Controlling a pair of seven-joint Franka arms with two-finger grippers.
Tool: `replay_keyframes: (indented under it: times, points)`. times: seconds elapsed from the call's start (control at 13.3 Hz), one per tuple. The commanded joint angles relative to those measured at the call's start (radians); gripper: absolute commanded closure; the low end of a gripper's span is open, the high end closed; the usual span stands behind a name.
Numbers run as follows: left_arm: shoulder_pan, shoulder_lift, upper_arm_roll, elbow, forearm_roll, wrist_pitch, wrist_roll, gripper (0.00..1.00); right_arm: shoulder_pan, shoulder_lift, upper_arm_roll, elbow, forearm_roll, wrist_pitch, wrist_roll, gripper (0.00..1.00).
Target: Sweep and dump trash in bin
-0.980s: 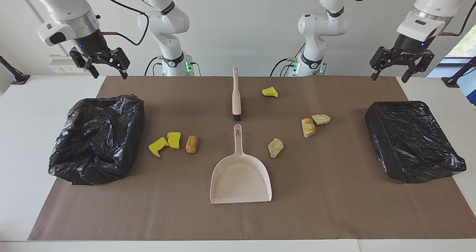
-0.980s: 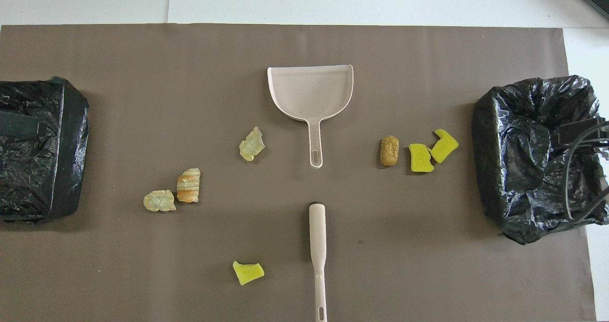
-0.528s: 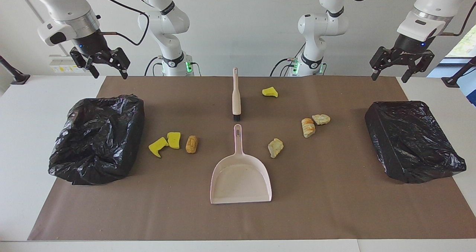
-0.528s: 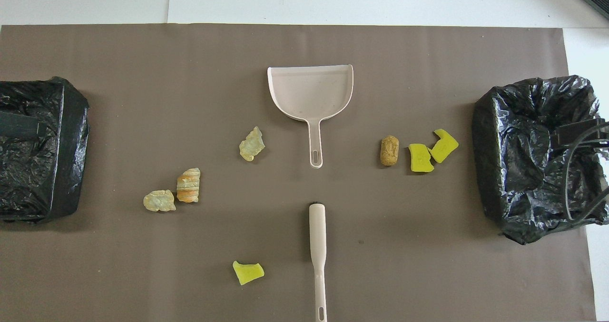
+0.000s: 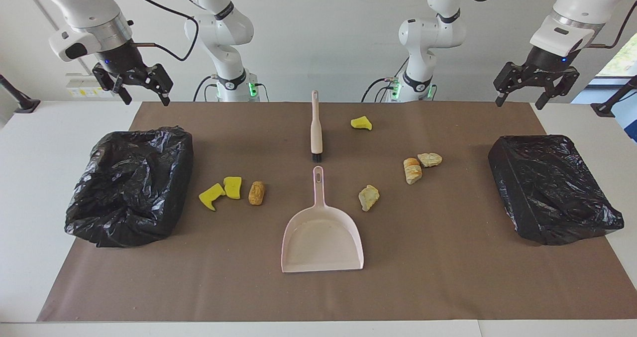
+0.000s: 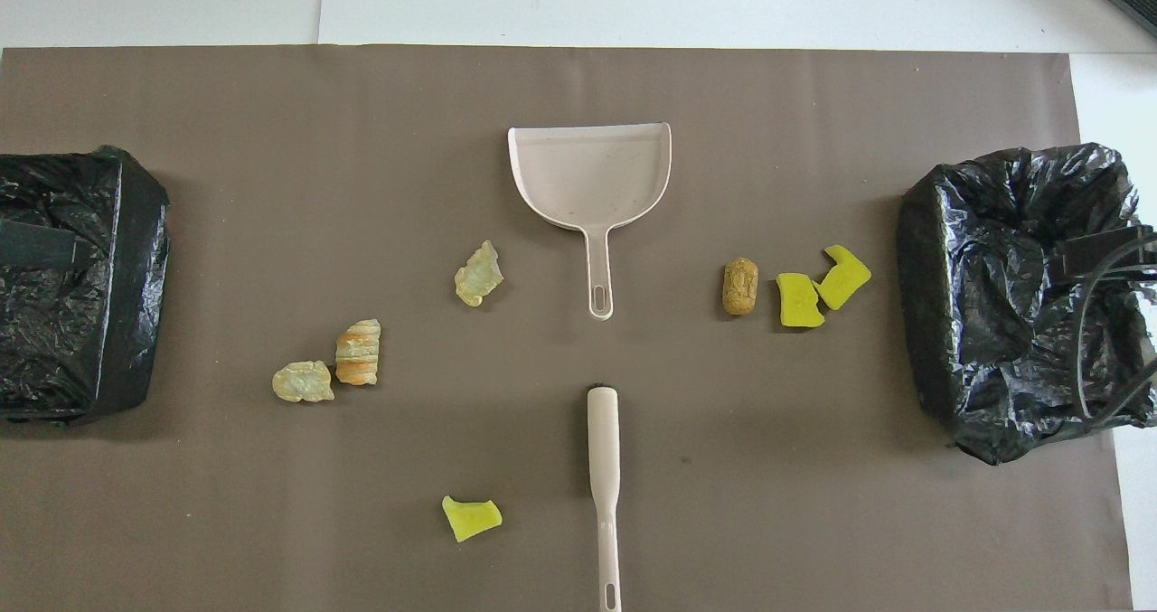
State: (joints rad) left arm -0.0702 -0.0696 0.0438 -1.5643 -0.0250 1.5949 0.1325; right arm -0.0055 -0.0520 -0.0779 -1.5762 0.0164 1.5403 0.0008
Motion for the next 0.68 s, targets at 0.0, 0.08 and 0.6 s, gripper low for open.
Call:
replay_keyframes:
  times: [0.0,0.08,0.6]
  points:
    - [0.007,-0.010,-0.005,0.010,-0.004,-0.030,-0.007,0.00,-0.008,-0.026,0.004,-0.034,-0.007,0.027,-0.008,0.00]
    - [-0.003,-0.010,-0.005,0.009,-0.004,-0.029,-0.008,0.00,-0.008,-0.026,0.004,-0.034,-0.007,0.027,-0.008,0.00]
    - [-0.051,-0.024,-0.018,-0.011,-0.007,-0.016,-0.010,0.00,-0.008,-0.026,0.004,-0.034,-0.007,0.026,-0.008,0.00]
